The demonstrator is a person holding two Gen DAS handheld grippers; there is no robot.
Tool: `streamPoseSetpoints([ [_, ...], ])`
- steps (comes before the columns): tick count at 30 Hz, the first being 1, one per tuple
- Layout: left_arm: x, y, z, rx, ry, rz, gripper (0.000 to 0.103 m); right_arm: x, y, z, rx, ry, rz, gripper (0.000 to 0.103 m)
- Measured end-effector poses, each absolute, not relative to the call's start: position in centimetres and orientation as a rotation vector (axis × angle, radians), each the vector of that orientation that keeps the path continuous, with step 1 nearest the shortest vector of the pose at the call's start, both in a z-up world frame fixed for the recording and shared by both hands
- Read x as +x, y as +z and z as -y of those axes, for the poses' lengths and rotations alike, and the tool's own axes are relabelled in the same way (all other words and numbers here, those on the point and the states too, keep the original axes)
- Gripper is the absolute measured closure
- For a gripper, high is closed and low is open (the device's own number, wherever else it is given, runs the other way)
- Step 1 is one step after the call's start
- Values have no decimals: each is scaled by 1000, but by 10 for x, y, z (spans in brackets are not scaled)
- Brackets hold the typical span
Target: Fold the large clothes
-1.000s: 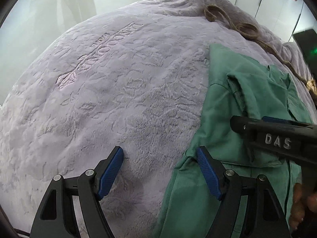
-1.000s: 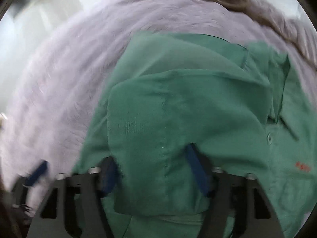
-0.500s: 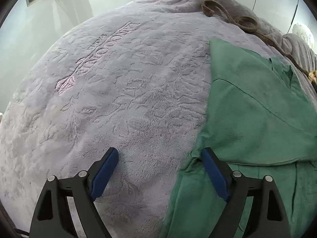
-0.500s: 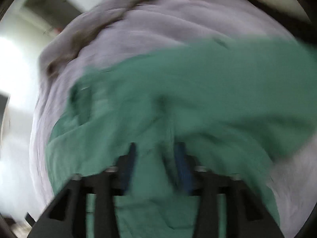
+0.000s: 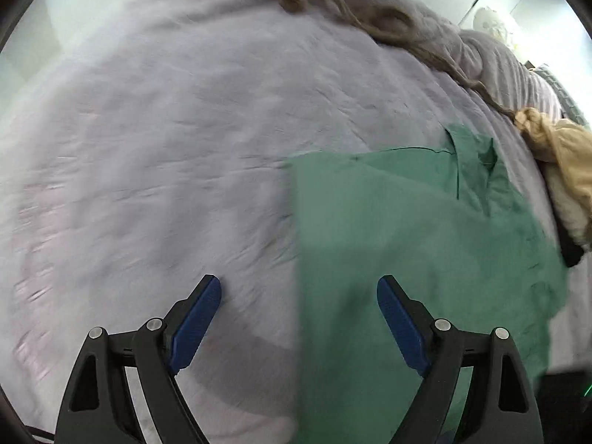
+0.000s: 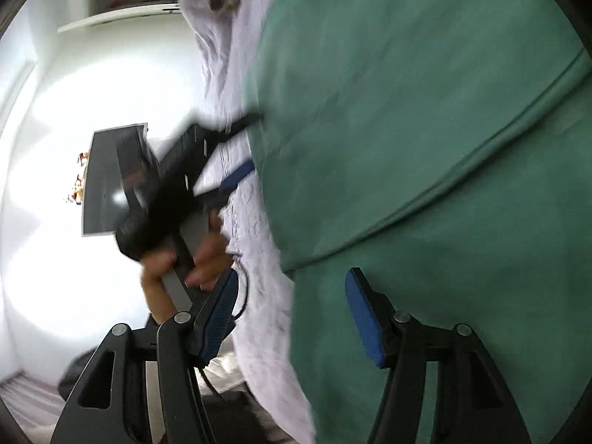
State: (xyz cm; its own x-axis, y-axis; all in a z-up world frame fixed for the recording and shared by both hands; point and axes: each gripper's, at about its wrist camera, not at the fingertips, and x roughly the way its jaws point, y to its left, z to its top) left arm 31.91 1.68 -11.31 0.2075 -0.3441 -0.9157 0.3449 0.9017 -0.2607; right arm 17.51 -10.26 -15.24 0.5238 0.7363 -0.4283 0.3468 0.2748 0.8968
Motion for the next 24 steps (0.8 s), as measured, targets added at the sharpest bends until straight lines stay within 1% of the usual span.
streamPoseSetpoints([
  [3, 333, -122, -1, 21, -504, -1294, 16, 190, -160, 86, 1342, 308, -1032, 38],
  [4, 335, -122, 1, 19, -516, -1292, 19, 186, -158, 82, 1346, 300, -1030, 43],
  [5, 336, -122, 3, 16, -536, -1290, 41, 188, -158, 80, 1364, 296, -1025, 51],
  [6, 338, -122, 5, 19, -555, -1294, 81, 193, -160, 78, 1382, 295, -1032, 85],
  [7, 340, -122, 7, 20, -565, -1308, 94, 197, -161, 77, 1385, 290, -1035, 99],
  [10, 342, -116, 3, 21, -577, -1285, 95, 208, -160, 65, 1355, 336, -1035, 100],
  [13, 346, -120, -8, 41, -563, -1268, 95, 218, -171, 50, 1257, 320, -1111, 100],
  [17, 349, -130, -21, -14, -536, -1277, 95, 224, -169, 59, 1251, 325, -1163, 99],
  [18, 348, -129, -21, -11, -530, -1269, 95, 221, -168, 62, 1245, 342, -1183, 95],
  [20, 345, -123, -21, 18, -511, -1245, 95, 204, -155, 76, 1207, 375, -1194, 81],
  [21, 343, -119, -22, 30, -500, -1235, 95, 196, -147, 89, 1182, 370, -1181, 66],
  [22, 341, -113, -24, 48, -482, -1220, 95, 187, -138, 106, 1152, 340, -1164, 52],
  [24, 333, -102, -27, 65, -461, -1195, 95, 166, -121, 157, 1082, 201, -1113, 50],
])
